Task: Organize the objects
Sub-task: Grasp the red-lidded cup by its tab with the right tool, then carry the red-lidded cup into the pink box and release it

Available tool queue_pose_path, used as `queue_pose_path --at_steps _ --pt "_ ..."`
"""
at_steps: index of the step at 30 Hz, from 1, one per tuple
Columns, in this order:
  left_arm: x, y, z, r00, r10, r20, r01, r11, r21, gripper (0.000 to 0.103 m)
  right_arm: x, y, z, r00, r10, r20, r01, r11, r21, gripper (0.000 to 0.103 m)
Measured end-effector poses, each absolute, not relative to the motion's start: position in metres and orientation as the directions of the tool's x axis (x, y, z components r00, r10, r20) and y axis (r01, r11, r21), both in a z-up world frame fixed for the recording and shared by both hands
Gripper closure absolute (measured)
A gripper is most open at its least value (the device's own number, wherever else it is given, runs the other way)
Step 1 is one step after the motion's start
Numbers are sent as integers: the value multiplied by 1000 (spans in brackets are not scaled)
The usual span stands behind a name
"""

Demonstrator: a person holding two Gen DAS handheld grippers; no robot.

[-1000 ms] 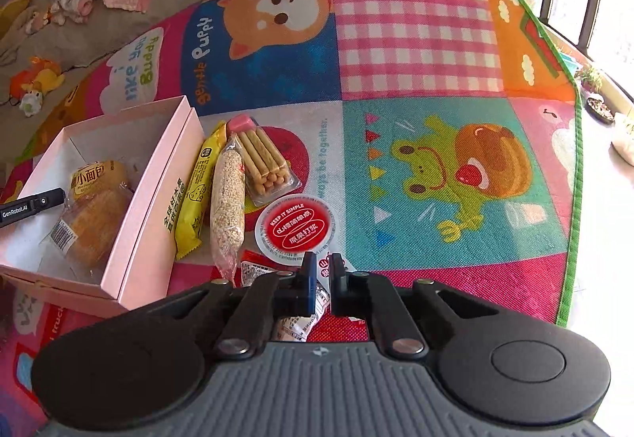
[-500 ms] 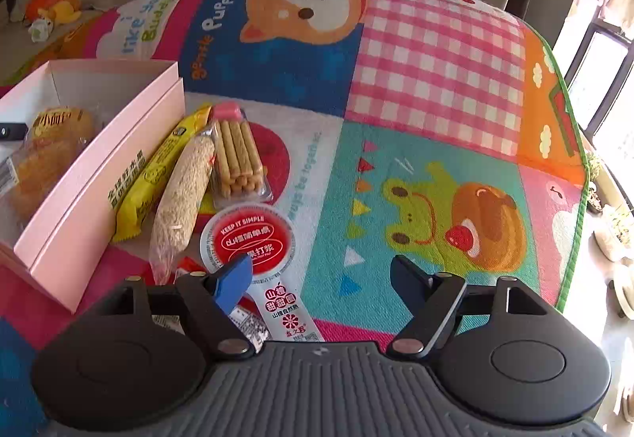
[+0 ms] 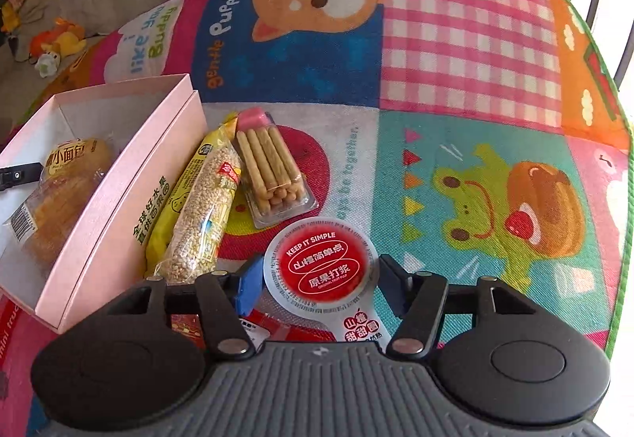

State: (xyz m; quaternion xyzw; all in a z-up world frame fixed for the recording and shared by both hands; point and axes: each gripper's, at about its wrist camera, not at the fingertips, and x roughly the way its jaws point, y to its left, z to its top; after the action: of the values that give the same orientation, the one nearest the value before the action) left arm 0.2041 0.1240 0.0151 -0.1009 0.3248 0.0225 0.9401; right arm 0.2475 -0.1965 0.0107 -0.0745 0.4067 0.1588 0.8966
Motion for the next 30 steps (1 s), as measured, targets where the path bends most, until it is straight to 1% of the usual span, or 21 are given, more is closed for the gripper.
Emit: queue_pose_path --at_steps 5,9,14,20,23,27,30 --pt "204 122 17 781 -12 -624 -114 980 -161 88 205 -212 34 642 195 -742 -307 951 -16 42" --pt "203 123 19 775 -8 -632 -121 980 -161 88 166 -222 54 614 227 -756 -305 952 38 42" --pt "201 129 23 777 -10 -630 -132 975 -178 89 122 -217 70 586 294 -756 -357 930 85 42" --pt "200 131 23 774 -22 -633 -116 977 -177 89 109 -193 82 526 355 -773 -395 907 148 42" --pt "200 132 23 774 -27 -633 -114 977 -182 89 104 -179 90 513 369 -775 -419 895 149 42" --pt "200 131 23 775 -22 -631 -115 978 -175 89 106 -163 105 538 399 -743 -451 880 146 42" --pt "200 130 22 776 -19 -631 -116 978 -173 89 119 -151 122 564 442 -698 -464 868 174 42"
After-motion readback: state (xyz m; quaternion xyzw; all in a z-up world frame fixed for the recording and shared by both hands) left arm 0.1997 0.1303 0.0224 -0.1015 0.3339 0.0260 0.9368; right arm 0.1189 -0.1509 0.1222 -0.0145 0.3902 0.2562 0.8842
